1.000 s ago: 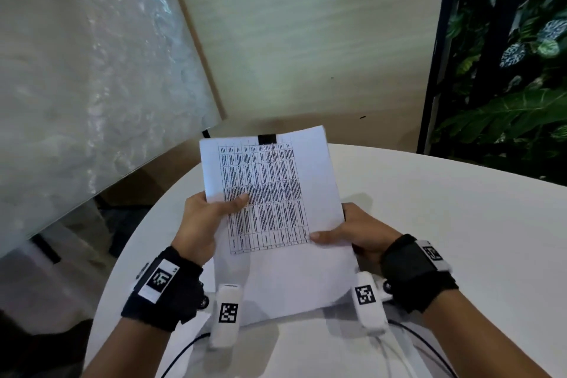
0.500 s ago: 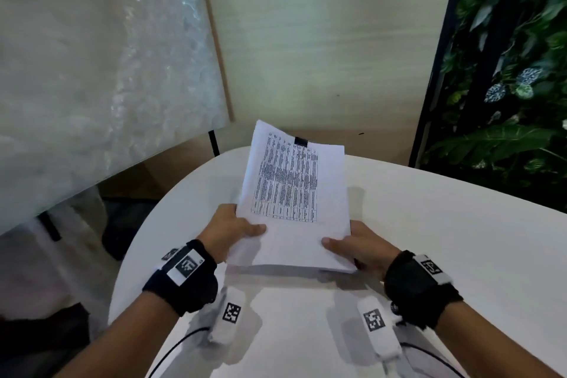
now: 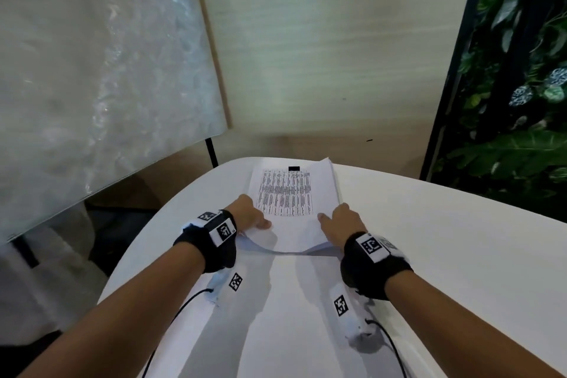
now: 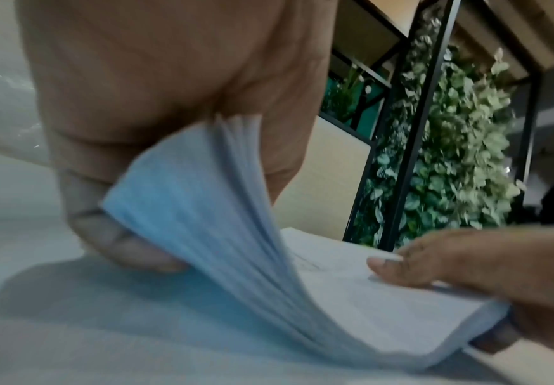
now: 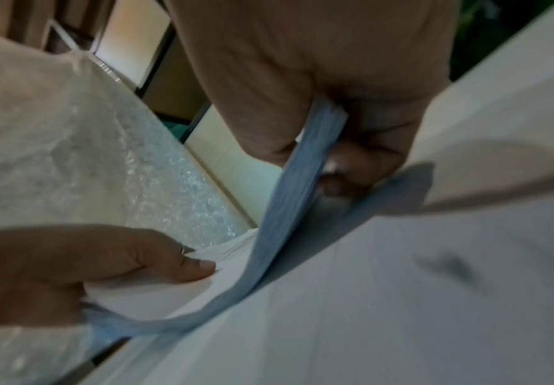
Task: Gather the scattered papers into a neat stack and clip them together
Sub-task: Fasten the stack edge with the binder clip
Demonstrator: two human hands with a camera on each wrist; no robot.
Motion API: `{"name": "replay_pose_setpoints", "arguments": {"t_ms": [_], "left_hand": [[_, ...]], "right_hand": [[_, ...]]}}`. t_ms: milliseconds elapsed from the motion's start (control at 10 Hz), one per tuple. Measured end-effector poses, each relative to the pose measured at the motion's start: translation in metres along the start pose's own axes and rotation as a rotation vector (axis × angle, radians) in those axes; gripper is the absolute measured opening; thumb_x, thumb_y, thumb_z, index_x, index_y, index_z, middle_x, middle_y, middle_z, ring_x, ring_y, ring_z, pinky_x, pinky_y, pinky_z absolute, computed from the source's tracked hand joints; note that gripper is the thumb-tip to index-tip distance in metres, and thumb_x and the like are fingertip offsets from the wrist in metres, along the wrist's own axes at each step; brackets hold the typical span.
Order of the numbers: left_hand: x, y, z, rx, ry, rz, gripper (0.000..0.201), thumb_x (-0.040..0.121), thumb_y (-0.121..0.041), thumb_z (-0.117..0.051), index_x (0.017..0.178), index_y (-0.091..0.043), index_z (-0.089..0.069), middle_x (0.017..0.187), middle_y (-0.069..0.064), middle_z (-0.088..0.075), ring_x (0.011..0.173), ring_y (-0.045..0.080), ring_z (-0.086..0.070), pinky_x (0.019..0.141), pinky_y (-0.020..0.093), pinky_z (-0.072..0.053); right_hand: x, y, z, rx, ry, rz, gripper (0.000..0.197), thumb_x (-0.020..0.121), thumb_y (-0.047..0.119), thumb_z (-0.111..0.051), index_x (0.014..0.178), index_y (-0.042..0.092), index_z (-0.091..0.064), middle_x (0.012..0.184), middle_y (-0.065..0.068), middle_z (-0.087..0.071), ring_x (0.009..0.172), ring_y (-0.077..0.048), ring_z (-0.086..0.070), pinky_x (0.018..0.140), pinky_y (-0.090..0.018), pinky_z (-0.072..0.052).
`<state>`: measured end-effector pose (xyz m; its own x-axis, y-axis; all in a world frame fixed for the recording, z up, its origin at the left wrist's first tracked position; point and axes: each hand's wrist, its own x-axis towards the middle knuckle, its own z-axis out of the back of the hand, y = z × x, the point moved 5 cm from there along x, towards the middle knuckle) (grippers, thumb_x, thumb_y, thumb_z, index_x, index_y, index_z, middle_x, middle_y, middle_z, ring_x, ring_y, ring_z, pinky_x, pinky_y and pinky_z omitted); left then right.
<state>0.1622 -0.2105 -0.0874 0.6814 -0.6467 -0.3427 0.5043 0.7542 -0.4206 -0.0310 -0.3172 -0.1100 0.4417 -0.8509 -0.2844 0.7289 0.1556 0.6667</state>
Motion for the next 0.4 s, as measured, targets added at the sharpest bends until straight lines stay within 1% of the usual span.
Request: {"name": "replay_pose_setpoints", "arguments": {"t_ms": [100,200,300,400], "left_hand": [[0.037,-0.003,0.007,0.100,-0.066,0.017,0.099,0.085,-0.046,-0.071,0.149,0.006,-0.015,0.146,0.019,-0.034,0.134,0.035,-0.042,0.103,0.039,-0.041],[0.048,0.002,0.011,0.033,-0.086,0.081,0.120,0.078,-0.046,-0.077,0.153,0.002,0.002,0.155,0.021,-0.023,0.140,0.038,-0.037,0.111,0.044,-0.034],[0.044,0.005,0.012,-0.015,-0.117,0.143,0.120,0.079,-0.052,-0.073,0.154,0.000,0.004,0.156,0.019,-0.027,0.140,0.037,-0.036,0.112,0.045,-0.033],[0.023,0.023,-0.004,0.017,-0.135,0.135,0.091,0.090,-0.058,-0.054,0.151,0.001,-0.021,0.151,0.017,-0.035,0.137,0.032,-0.038,0.111,0.041,-0.032]], "right_hand": [[0.028,0.008,-0.001,-0.190,0.001,-0.034,0.071,0.092,0.055,-0.049,0.136,0.000,-0.036,0.139,-0.016,-0.040,0.128,-0.034,-0.046,0.102,-0.039,-0.040],[0.034,0.013,-0.001,-0.190,0.001,-0.065,0.099,0.087,0.057,-0.058,0.149,-0.004,-0.012,0.148,-0.018,-0.024,0.133,-0.036,-0.039,0.103,-0.040,-0.039],[0.030,0.017,0.011,-0.098,0.034,-0.065,0.110,0.087,0.058,-0.058,0.151,-0.001,0.009,0.158,-0.018,-0.010,0.141,-0.033,-0.030,0.108,-0.038,-0.035],[0.006,0.013,0.022,0.105,0.126,-0.123,0.106,0.089,0.056,-0.056,0.153,0.005,0.012,0.161,-0.015,-0.004,0.147,-0.027,-0.021,0.115,-0.036,-0.025]]}}
